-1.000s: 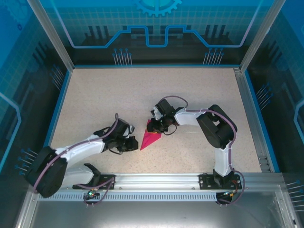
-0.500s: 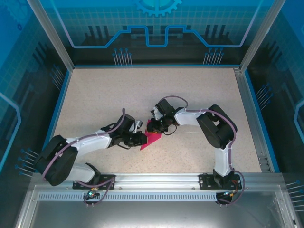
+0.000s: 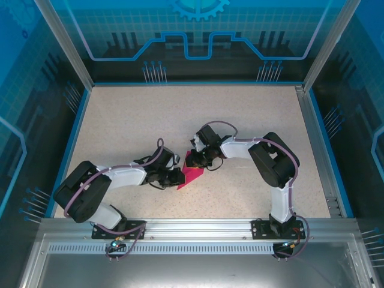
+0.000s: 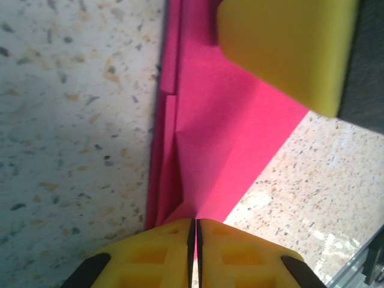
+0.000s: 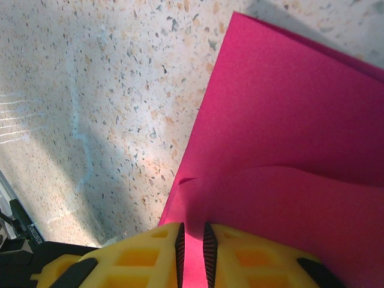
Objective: Fold a paper plane with a square sheet of paper (pick it up from the middle)
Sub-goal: Fourth fold the wing at the center of the table.
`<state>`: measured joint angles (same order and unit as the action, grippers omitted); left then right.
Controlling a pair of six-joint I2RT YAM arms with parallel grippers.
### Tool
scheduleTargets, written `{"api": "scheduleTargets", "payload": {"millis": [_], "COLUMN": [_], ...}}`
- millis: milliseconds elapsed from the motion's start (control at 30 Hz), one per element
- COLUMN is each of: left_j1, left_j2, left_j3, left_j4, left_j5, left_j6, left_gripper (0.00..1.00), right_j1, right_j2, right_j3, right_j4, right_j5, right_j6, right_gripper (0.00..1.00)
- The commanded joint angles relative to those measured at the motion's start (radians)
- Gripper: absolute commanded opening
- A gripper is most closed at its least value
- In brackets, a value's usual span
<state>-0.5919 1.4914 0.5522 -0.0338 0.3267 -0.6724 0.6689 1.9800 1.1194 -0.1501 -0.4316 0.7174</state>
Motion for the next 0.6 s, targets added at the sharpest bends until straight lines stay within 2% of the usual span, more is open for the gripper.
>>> {"api": "scheduleTargets", "payload": {"millis": [0,200,567], "left_j1": [-0.004,-0.005,-0.004], "left_j2": [0.018,0.03,-0.049], "left_j3": [-0.044,-0.07,-0.116], "left_j4": [-0.062,-0.116,-0.143], "left_j5": [-0.039,-0.075,-0.045], "left_j6": [0.025,0.022,0.008], "left_gripper": [0.14,0.12,0.12], "right_j1": [0.006,0.005,0.006], "right_j2": [0.08,0.086,0.095], "right_j3": [-0.022,-0.02,-0.027], "right_j4": [-0.089,-0.09,-0.087], "right_j5": [0.127,0.125,0.132], "right_j6": [-0.013,-0.012,-0.01], "right_gripper": [0.21,0.21,0.2]}}
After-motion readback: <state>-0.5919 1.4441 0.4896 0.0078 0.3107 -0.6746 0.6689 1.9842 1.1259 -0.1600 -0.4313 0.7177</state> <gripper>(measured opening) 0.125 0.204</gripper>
